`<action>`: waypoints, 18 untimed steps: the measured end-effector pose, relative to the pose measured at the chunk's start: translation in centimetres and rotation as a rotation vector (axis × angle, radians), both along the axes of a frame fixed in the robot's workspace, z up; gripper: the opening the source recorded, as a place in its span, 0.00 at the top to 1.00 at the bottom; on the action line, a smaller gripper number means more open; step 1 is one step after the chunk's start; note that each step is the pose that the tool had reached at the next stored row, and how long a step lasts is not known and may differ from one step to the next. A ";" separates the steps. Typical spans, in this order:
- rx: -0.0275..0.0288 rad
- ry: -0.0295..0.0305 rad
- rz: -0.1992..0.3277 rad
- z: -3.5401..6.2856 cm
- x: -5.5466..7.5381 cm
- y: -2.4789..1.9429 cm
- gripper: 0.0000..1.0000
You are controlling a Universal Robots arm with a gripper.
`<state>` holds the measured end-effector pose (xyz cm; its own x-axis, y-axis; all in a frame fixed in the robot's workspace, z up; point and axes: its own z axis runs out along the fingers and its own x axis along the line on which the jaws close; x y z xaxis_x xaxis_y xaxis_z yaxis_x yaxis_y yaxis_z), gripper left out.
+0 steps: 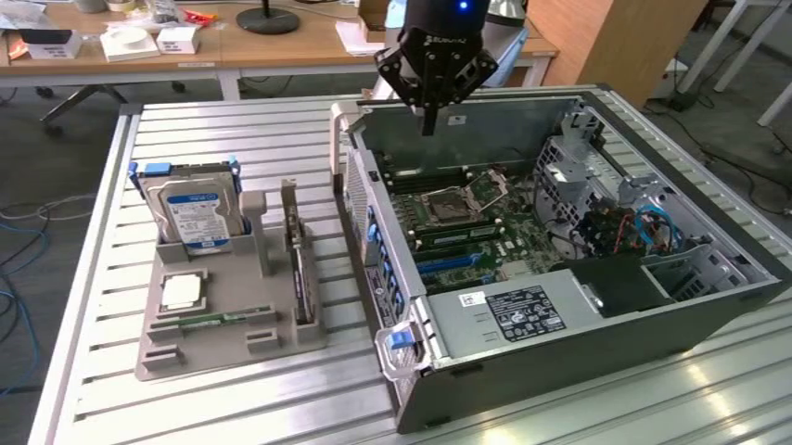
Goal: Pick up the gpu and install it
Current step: 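Reach for the gpu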
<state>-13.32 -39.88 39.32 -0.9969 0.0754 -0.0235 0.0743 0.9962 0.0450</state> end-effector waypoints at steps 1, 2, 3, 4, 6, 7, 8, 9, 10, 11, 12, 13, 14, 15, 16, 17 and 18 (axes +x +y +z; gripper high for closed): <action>0.0000 -0.0001 0.000 0.00 -0.4 0.00 0.90; 0.0000 -0.0005 0.000 -0.01 -0.8 0.00 0.90; 0.0000 -0.0008 0.000 -0.01 -1.2 0.00 0.90; 0.0001 -0.0012 0.000 -0.02 -1.6 0.00 0.90; 0.0000 -0.0018 0.000 -0.02 -2.4 0.00 0.90; 0.0001 -0.0021 0.000 -0.03 -2.8 0.00 0.90; 0.0001 -0.0024 0.000 -0.03 -3.2 0.00 0.90; 0.0000 -0.0026 0.000 -0.03 -3.6 0.00 0.90; 0.0000 -0.0030 0.000 -0.04 -3.9 0.00 0.90; 0.0000 -0.0032 0.000 -0.05 -4.3 0.00 0.90; 0.0001 -0.0035 0.000 -0.06 -4.7 0.00 0.90; 0.0000 -0.0037 0.000 -0.06 -5.0 0.00 0.90; 0.0001 -0.0039 0.000 -0.07 -5.4 0.00 0.90; 0.0001 -0.0040 0.000 -0.07 -5.7 0.00 0.90; 0.0001 -0.0040 0.000 -0.07 -6.0 0.00 0.90; 0.0001 -0.0041 0.000 -0.08 -6.3 0.00 0.90; 0.0000 -0.0043 0.000 -0.08 -6.6 0.00 0.90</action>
<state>-19.92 -39.88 39.24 -0.9967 0.0757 -0.0278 0.0744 0.9962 0.0454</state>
